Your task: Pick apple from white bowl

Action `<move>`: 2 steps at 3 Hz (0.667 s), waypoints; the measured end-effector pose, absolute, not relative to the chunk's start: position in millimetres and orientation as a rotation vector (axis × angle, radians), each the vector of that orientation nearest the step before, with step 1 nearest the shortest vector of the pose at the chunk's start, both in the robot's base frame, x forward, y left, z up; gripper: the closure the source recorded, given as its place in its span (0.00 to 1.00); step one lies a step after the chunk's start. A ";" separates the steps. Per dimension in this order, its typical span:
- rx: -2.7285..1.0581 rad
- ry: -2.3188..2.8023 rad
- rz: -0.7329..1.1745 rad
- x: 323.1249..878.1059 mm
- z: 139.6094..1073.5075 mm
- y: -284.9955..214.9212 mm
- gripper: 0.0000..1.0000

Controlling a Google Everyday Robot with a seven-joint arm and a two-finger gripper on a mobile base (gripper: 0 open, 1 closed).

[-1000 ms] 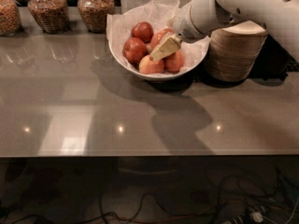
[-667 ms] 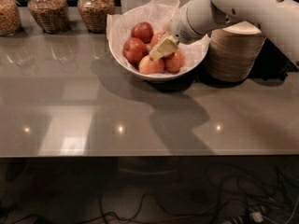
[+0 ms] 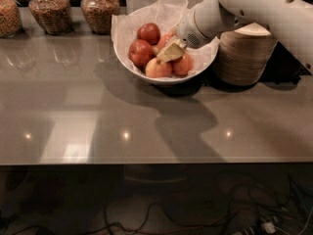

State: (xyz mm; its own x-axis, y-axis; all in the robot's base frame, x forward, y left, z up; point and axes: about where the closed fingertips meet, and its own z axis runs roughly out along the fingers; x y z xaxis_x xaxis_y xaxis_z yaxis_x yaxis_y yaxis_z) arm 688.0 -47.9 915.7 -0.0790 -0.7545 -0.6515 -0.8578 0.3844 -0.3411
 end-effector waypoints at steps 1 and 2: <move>-1.412 1.847 0.171 677.5 922.4 -53.7 0.85; -1.432 1.808 0.186 659.8 943.0 -63.2 1.00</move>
Offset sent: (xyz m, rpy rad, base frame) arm -0.0497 -0.0322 0.0541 0.0213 -0.0392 0.0805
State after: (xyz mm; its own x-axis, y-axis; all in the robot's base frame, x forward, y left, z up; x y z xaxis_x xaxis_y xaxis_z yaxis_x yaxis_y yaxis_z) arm 659.8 -63.2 943.0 -0.0342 -0.7516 -0.6587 -0.8698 0.3470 -0.3508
